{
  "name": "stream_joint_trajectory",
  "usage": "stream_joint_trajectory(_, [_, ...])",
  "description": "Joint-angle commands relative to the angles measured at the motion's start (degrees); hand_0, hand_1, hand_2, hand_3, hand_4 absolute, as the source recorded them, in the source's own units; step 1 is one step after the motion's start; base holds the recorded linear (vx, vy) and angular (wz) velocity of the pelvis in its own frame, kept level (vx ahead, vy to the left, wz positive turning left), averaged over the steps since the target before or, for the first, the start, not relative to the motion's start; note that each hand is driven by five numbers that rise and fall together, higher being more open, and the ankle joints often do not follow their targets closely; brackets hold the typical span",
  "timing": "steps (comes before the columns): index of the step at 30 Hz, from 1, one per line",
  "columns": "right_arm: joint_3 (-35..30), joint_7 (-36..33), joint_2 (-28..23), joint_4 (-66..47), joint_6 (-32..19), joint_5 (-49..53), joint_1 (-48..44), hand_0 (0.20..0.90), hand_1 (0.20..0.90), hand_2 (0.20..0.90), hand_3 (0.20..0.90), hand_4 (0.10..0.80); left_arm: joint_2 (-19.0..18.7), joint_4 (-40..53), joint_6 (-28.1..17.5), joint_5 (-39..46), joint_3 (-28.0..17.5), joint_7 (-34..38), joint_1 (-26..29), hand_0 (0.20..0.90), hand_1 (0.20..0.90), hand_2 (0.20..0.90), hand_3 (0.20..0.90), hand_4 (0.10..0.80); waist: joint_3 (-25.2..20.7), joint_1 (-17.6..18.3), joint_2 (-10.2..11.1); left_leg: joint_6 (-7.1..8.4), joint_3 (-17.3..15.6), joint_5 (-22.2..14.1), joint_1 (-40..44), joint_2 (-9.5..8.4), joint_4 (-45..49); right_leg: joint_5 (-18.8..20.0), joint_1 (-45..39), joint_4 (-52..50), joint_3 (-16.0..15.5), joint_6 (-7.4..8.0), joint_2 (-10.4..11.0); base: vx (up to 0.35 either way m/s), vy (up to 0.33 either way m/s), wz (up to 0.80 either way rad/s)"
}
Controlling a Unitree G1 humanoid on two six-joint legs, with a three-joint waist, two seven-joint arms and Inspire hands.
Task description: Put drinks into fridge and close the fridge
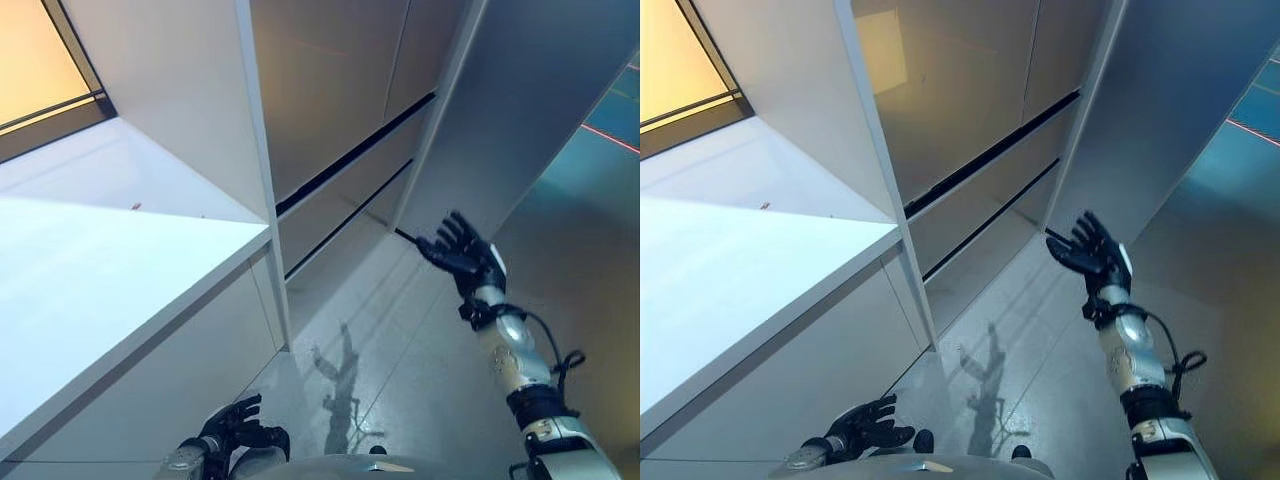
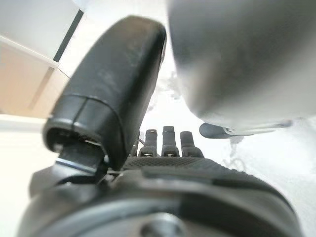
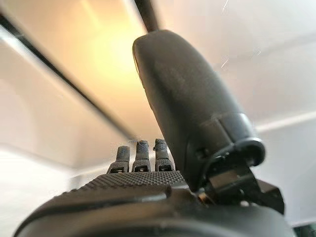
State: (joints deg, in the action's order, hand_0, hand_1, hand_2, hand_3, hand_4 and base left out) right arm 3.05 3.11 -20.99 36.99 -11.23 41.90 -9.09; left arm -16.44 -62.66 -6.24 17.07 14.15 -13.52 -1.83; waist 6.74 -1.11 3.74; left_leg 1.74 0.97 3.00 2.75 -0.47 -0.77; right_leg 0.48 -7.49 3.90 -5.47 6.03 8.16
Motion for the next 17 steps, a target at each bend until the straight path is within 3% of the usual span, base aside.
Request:
stream_joint_trajectory(1, [-1.0, 2.8, 1.1, 1.3, -2.4, 0.6, -0.7, 0.900, 0.900, 0.900, 0.900, 0.800, 2.7, -1.4, -1.6, 0.8, 1.8, -0.4, 1.4, 0.900, 0.900, 0.900, 0.900, 0.800, -2.2, 0.1, -1.6, -1.96, -6.7, -4.2, 4.0, -0.62, -3.0, 2.5, 2.0, 0.3, -1.3, -2.78, -4.8, -0.031, -0.088, 0.13])
stream_joint_trajectory(6, [0.8, 3.3, 5.8, 14.3, -0.3, -3.2, 3.0, 0.900, 0.900, 0.900, 0.900, 0.800, 3.2, -2.8, -1.1, 0.0, 0.8, -1.7, 2.2, 0.900, 0.900, 0.900, 0.900, 0.800, -2.6, 0.3, -2.4, -1.80, -6.5, -3.7, 4.3, -0.40, -3.3, 2.2, 1.5, 0.6, -1.7, -3.25, -5.3, -0.025, -0.072, 0.01])
stream_joint_trajectory(12, [2.9, 5.4, 6.8, 28.5, 5.1, -11.7, 4.1, 0.900, 0.900, 0.900, 0.900, 0.800, 3.3, -5.4, -1.5, -0.2, -0.2, -3.1, 3.1, 0.900, 0.900, 0.900, 0.900, 0.800, -3.1, 0.3, -3.0, -1.65, -5.9, -2.9, 4.3, -0.04, -4.0, 2.0, 1.0, 0.9, -1.9, -3.67, -6.0, -0.013, -0.037, 0.06])
stream_joint_trajectory(17, [4.2, 7.8, 7.5, 32.8, 7.6, -16.6, 5.8, 0.900, 0.900, 0.900, 0.900, 0.800, 3.6, -6.6, -2.2, -0.5, -1.6, -2.7, 2.8, 0.900, 0.900, 0.900, 0.900, 0.800, -3.3, 0.6, -3.1, -1.57, -5.6, -2.6, 4.5, 0.19, -4.2, 1.8, 0.7, 0.9, -1.6, -3.82, -6.4, 0.028, -0.015, 0.00])
